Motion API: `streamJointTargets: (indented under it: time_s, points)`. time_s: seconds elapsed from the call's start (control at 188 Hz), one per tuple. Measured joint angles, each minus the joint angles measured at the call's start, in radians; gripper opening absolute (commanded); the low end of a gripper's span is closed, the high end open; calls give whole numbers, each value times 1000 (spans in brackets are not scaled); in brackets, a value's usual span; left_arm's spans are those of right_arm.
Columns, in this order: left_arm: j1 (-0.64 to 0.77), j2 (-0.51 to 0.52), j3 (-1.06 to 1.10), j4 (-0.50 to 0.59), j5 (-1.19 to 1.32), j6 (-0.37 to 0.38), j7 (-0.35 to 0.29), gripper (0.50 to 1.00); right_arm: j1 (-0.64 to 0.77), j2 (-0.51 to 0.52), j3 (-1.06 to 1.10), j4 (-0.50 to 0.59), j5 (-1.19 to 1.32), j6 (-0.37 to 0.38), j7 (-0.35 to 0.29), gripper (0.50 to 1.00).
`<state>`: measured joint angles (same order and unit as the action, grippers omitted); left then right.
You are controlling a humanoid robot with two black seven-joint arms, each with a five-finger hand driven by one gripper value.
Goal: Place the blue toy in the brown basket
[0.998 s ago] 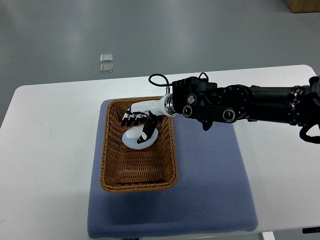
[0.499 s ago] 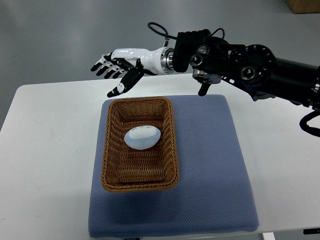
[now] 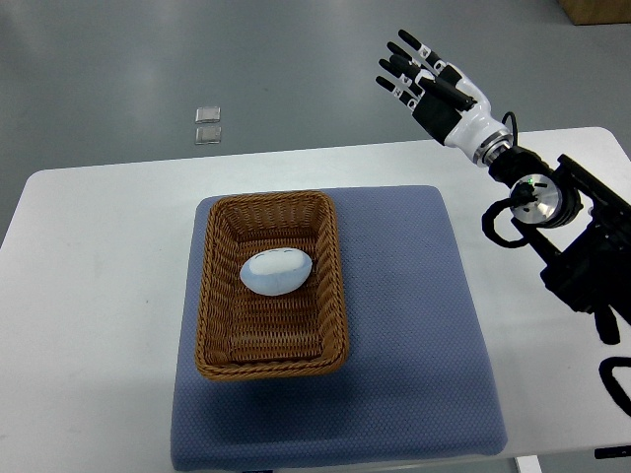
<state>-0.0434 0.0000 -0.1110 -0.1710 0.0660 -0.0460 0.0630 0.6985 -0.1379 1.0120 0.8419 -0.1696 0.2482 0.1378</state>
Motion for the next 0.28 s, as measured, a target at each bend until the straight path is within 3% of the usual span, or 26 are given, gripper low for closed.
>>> streamJointTargets:
  time_s: [0.276]
  points:
    - [0,0,1,-2,2,0,0,1000,-97,47,25,-38,6,18,57,909]
